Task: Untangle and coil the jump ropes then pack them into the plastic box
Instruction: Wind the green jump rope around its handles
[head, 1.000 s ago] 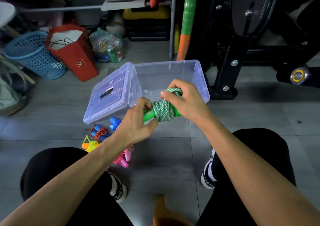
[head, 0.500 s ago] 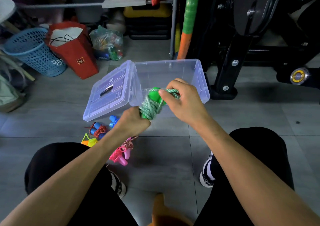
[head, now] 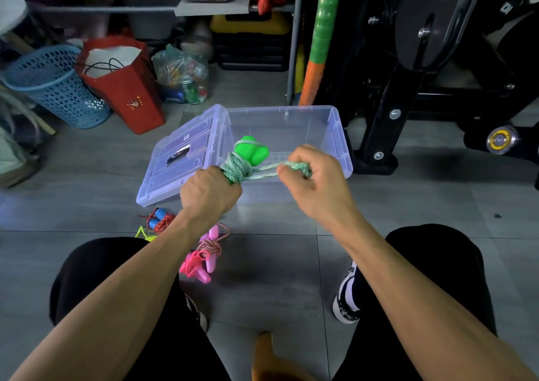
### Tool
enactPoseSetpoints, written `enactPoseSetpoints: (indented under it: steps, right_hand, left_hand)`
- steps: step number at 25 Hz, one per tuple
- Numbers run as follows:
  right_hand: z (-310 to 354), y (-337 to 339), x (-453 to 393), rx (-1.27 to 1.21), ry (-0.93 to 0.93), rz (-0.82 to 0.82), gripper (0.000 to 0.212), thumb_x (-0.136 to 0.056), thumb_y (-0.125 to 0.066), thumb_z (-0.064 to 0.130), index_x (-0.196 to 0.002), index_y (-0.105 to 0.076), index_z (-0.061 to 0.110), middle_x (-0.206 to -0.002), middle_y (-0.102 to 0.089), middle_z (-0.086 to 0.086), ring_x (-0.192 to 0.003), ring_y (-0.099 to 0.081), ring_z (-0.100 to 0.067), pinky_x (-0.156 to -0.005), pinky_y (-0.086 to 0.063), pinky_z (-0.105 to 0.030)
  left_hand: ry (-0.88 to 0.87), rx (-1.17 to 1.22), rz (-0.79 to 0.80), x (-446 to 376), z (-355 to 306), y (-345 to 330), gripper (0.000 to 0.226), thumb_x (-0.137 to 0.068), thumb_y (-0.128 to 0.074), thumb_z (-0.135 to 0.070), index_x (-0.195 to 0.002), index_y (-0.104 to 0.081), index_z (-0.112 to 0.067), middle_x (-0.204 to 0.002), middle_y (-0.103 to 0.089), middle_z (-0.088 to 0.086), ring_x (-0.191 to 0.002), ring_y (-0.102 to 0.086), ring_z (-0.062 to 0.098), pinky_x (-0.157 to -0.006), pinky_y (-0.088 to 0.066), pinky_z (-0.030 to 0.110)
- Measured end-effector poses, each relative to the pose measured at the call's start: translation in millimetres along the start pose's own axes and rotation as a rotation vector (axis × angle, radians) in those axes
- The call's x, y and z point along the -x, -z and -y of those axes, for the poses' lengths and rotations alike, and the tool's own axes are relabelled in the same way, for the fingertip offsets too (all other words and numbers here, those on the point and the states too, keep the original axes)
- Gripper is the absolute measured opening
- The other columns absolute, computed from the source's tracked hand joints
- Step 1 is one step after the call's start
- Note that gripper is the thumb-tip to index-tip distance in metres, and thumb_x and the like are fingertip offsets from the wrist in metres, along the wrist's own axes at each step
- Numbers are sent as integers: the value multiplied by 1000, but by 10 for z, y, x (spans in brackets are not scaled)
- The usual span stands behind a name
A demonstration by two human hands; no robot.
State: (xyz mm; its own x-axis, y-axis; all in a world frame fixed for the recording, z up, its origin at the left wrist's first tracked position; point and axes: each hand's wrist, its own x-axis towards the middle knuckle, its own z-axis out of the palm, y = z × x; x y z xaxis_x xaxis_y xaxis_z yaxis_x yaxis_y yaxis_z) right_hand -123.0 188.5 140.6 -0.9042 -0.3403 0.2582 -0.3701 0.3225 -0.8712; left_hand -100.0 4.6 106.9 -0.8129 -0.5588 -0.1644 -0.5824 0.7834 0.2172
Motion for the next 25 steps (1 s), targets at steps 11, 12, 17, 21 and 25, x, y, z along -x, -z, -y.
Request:
enactPoseSetpoints:
  steps: [11, 12, 17, 21, 25]
  right_hand:
    - [31, 184, -198, -436, -340, -230, 27, -88, -68, 15, -68, -56, 2, -61, -67, -1, -53, -54, -11, -43, -38, -20]
    - [34, 182, -186, -420, -327, -214, 25, -89, -68, 16, -73, -57, 1, -62, -67, 0, -55, -54, -11, -43, -39, -21]
    - [12, 162, -147, -142, -181, -105, 13, -93, -60, 15, -103, -65, 8, -76, -73, 3, -69, -66, -6, -65, -51, -25]
    - [-62, 140, -128, 258, 65, -137, 13, -88, -67, 14, -96, -74, 8, -78, -74, -3, -68, -67, -16, -72, -53, -34]
    - [-60, 80, -95, 369, 226, -60, 22, -91, -61, 19, -102, -72, 5, -85, -66, -11, -73, -63, -26, -67, -52, -34]
  left_hand:
    - [-640, 196, -357, 480, -143, -1, 47, -66, -64, -18, -112, -62, -9, -90, -67, 13, -63, -62, 40, -53, -51, 41]
    - [-639, 243, -349, 475, -130, 20, 49, -67, -64, -17, -115, -61, -10, -94, -67, 14, -68, -63, 41, -55, -52, 42]
    - [-666, 311, -376, 445, -84, 18, 50, -69, -65, -5, -118, -55, -12, -96, -62, 16, -68, -61, 43, -52, -52, 43]
    - [-733, 170, -441, 399, -75, 33, 59, -65, -72, 0, -115, -46, -15, -91, -61, 15, -52, -57, 40, -41, -41, 32]
    - [-707, 125, -509, 381, -72, 102, 67, -58, -76, 7, -114, -47, -13, -86, -61, 15, -47, -53, 38, -38, -33, 28]
